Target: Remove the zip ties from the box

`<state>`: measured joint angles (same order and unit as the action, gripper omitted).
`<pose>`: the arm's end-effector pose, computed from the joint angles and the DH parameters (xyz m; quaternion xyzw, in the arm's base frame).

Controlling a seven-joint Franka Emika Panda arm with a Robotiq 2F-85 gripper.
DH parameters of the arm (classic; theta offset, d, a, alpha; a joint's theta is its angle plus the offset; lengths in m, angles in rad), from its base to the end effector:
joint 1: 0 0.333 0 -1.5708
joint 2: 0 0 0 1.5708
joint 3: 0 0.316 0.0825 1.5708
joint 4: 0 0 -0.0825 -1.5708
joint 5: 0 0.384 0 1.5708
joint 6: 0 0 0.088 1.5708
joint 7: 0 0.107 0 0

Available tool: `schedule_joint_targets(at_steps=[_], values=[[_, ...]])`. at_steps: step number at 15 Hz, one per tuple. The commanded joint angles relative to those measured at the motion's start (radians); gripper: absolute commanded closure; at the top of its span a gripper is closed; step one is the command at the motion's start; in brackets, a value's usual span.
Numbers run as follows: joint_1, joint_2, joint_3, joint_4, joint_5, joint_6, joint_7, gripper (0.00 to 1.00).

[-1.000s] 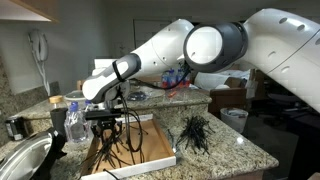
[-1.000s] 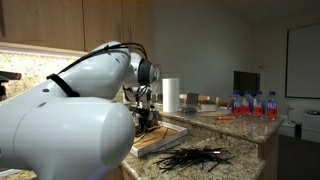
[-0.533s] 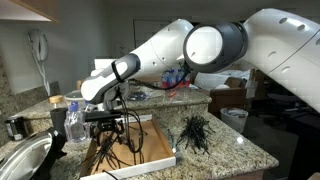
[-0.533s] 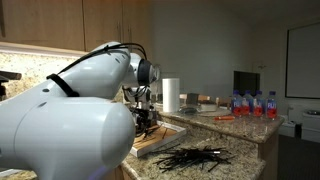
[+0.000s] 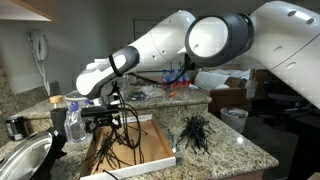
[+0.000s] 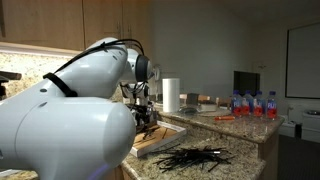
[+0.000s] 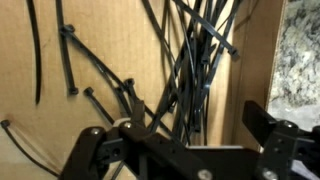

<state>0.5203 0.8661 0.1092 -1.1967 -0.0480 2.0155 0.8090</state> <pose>0.6247 0.4235 0.2574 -0.9948 0.0970 0.0296 0.0014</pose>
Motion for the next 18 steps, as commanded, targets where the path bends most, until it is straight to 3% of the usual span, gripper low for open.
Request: schedule_joint_targets(at_steps=[1, 6, 18], values=[[-0.014, -0.056, -0.027, -0.078, -0.007, 0.011, 0.020, 0.00], [-0.018, -0.016, -0.045, -0.063, 0.009, -0.001, -0.009, 0.00], [-0.141, 0.011, 0.084, -0.097, 0.173, 0.154, -0.243, 0.00]])
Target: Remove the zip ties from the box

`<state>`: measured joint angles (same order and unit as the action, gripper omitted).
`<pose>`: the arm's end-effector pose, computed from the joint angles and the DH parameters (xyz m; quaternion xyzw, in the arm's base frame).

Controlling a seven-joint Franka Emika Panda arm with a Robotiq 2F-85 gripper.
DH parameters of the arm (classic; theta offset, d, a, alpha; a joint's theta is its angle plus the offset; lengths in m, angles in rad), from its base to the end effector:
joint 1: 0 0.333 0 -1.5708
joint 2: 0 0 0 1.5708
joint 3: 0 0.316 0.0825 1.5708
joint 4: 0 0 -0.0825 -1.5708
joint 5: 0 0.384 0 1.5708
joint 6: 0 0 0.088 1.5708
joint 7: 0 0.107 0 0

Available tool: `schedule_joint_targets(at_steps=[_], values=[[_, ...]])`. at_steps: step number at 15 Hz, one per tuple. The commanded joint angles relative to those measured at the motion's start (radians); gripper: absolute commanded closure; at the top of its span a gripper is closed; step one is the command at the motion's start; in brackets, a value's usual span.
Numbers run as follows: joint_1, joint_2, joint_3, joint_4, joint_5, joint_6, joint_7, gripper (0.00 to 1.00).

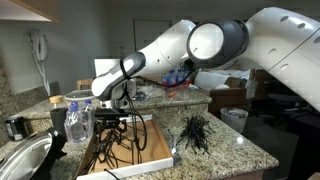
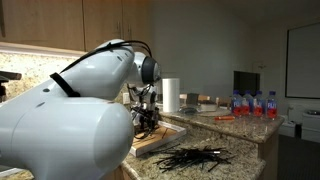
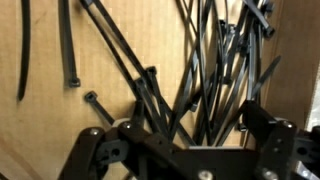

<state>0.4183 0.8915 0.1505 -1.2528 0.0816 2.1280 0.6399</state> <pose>0.6471 0.3834 0.2253 -0.9921 0.0843 0.0562 0.0742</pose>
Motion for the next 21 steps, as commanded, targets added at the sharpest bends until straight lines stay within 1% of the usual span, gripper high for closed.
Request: schedule_joint_targets(at_steps=[1, 4, 5, 9, 12, 13, 14, 21], values=[[-0.047, -0.011, 0.053, -0.039, 0.050, 0.044, -0.091, 0.00], [-0.048, -0.008, 0.060, -0.029, 0.042, 0.025, -0.095, 0.00], [-0.017, -0.006, 0.024, -0.012, 0.048, -0.004, -0.071, 0.00], [0.039, -0.009, -0.044, -0.006, 0.001, -0.039, 0.032, 0.00], [0.063, -0.006, -0.070, 0.001, -0.015, -0.060, 0.080, 0.00], [0.067, -0.004, -0.072, 0.004, -0.015, -0.067, 0.087, 0.25], [0.071, -0.002, -0.075, 0.008, -0.017, -0.075, 0.092, 0.26], [0.079, 0.008, -0.085, 0.049, -0.039, -0.156, 0.116, 0.71]])
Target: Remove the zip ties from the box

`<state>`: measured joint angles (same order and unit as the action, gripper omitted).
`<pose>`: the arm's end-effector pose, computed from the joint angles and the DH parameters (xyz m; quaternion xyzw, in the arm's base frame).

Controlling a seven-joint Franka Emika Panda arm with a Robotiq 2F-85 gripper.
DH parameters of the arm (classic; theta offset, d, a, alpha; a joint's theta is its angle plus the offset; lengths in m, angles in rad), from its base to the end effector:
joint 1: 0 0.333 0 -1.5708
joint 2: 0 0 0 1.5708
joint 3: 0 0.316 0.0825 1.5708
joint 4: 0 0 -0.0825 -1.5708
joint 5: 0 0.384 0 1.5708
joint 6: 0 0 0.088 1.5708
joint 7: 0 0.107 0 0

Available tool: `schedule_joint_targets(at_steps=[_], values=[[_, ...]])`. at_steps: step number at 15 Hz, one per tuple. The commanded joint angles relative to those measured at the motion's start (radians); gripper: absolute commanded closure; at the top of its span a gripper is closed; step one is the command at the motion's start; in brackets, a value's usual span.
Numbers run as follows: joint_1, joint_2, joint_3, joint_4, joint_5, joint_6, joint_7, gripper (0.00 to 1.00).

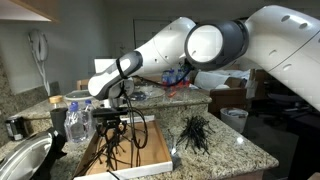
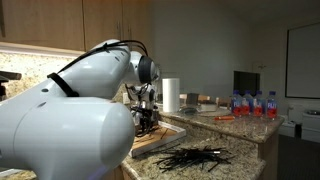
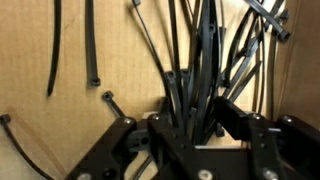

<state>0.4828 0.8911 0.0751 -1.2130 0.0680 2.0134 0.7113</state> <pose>0.6406 0.3870 0.2303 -0.9917 0.1048 0.0711 0.0219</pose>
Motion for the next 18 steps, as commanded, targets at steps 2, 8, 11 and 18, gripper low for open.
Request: schedule_joint_targets(at_steps=[2, 8, 11, 18], values=[[0.016, 0.013, -0.009, 0.021, -0.030, -0.065, 0.047, 0.85], [0.019, 0.013, -0.008, 0.037, -0.041, -0.106, 0.048, 0.94], [0.027, -0.017, -0.019, 0.006, -0.035, -0.095, 0.047, 0.93], [0.032, -0.082, -0.029, -0.043, -0.030, -0.061, 0.050, 0.93]])
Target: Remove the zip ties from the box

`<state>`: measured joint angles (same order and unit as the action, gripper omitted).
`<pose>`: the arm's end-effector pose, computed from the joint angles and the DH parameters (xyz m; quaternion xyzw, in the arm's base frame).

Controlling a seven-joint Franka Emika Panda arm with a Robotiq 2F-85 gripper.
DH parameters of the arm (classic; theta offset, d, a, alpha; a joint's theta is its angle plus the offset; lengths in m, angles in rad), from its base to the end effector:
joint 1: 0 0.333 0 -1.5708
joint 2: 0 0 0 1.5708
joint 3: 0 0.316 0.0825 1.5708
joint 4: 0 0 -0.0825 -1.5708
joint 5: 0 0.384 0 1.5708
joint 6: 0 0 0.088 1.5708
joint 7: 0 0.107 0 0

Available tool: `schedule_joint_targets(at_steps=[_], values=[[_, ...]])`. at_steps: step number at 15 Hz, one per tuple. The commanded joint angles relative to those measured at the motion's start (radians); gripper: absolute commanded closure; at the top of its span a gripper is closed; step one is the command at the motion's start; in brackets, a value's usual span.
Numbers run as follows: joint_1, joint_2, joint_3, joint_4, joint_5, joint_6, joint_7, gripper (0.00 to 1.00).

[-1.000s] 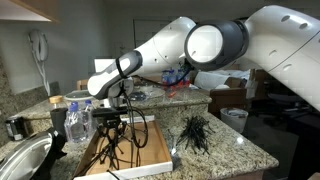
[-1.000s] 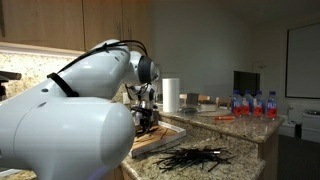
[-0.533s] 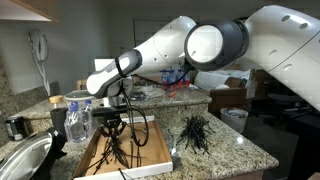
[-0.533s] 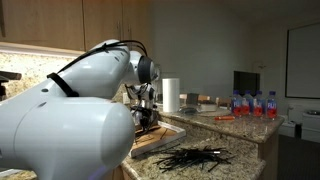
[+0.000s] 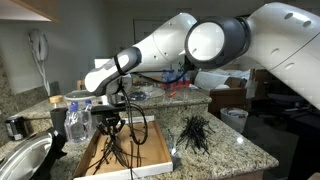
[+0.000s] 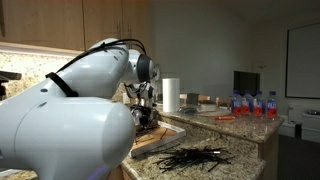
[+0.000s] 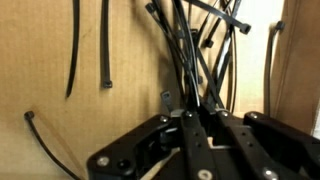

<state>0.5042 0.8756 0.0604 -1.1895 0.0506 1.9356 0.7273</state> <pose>0.6351 0.3920 0.2460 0.9917 -0.1008 -0.0793 0.0011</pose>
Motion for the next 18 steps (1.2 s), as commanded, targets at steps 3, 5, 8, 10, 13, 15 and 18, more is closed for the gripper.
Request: schedule_joint_targets(at_steps=[3, 5, 8, 10, 13, 15, 18], values=[[0.007, -0.102, -0.021, -0.080, -0.011, 0.013, 0.033, 0.93], [0.008, -0.132, -0.026, -0.100, -0.009, 0.016, 0.032, 0.93], [0.006, -0.180, -0.023, -0.142, -0.003, 0.022, 0.026, 0.93], [0.003, -0.218, -0.023, -0.180, 0.001, 0.023, 0.025, 0.93], [-0.001, -0.286, -0.025, -0.250, 0.005, 0.034, 0.023, 0.93], [-0.003, -0.332, -0.029, -0.293, 0.006, 0.041, 0.025, 0.93], [-0.028, -0.410, -0.001, -0.352, -0.018, 0.041, 0.043, 0.93]])
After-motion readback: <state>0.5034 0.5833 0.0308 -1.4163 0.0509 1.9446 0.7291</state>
